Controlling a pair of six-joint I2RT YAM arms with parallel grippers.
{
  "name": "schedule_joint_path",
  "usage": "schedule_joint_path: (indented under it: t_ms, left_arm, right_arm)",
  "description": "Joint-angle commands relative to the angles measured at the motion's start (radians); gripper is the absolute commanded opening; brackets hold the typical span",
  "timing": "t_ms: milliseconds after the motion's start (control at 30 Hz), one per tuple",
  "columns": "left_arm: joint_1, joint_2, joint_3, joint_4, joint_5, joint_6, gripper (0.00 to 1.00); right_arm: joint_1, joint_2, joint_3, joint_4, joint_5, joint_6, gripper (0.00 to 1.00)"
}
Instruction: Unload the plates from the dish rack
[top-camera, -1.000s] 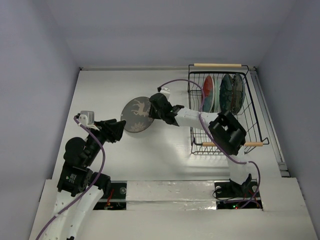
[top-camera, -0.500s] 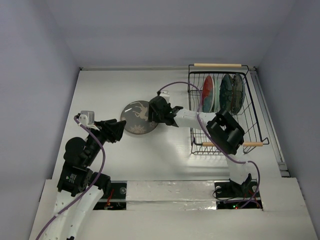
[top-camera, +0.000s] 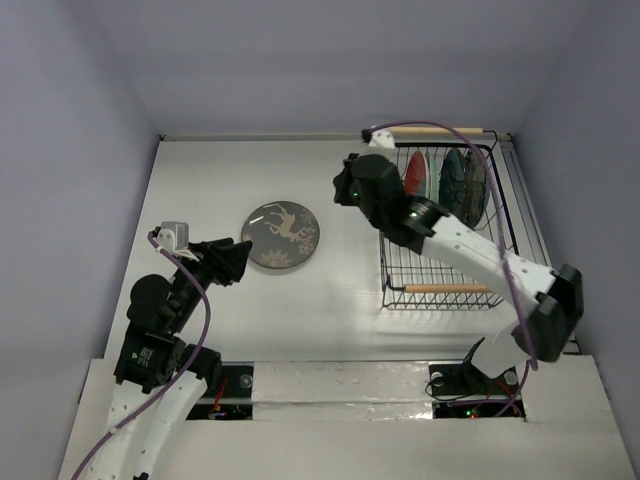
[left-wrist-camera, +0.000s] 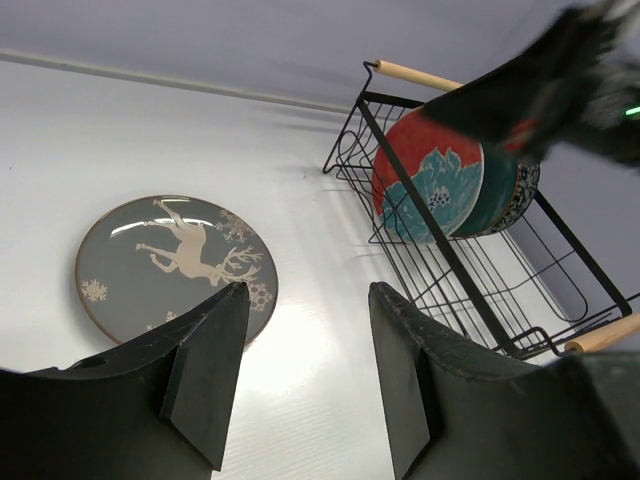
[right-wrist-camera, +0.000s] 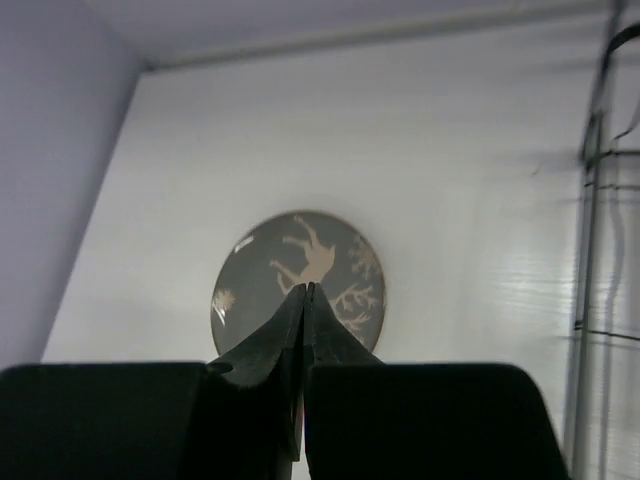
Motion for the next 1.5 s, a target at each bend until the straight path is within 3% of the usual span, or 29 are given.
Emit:
schedule_joint_path:
  t_ms: [0,467,533,633,733,1267,1467]
  left_arm:
    - [-0.005,-0.013,0.020,0.036,0.006,-0.001,0.48]
    - [-0.005,-0.002,0.020,0.039,0.015,-0.002,0.48]
    - [-0.005,0.001,0.018,0.039,0.016,-0.001,0.47]
    - [-0.005,0.007,0.017,0.039,0.019,-0.002,0.47]
    - [-0.005,0.013,0.018,0.039,0.016,-0.001,0.47]
    - [-0.005,0.021,0.020,0.036,0.013,0.002,0.47]
    - [-0.005,0.018,0.023,0.033,0.006,0.004,0.47]
  right_arm:
    - [-0.021,-0.115,-0.010,-0.092,0.190,-0.081,0.00]
    - [-0.406,-0.334,-0.139,-0.290,0.312,-0.163,0.00]
    - [-0.451,-0.331,-0.145,-0.299,0.287,-0.175,0.07]
    - [-0.497,-0.288,-0.145,-0.302,0.272,-0.195,0.32]
    - [-0.537,-0.236,-0.144,-0.273,0.215,-0.224,0.43]
    - [-0.653,0.035,0.030,-0.282,0.207,-0.296,0.43]
    - [-0.653,0.091,0.076,-0.304,0.258,-0.321,0.34]
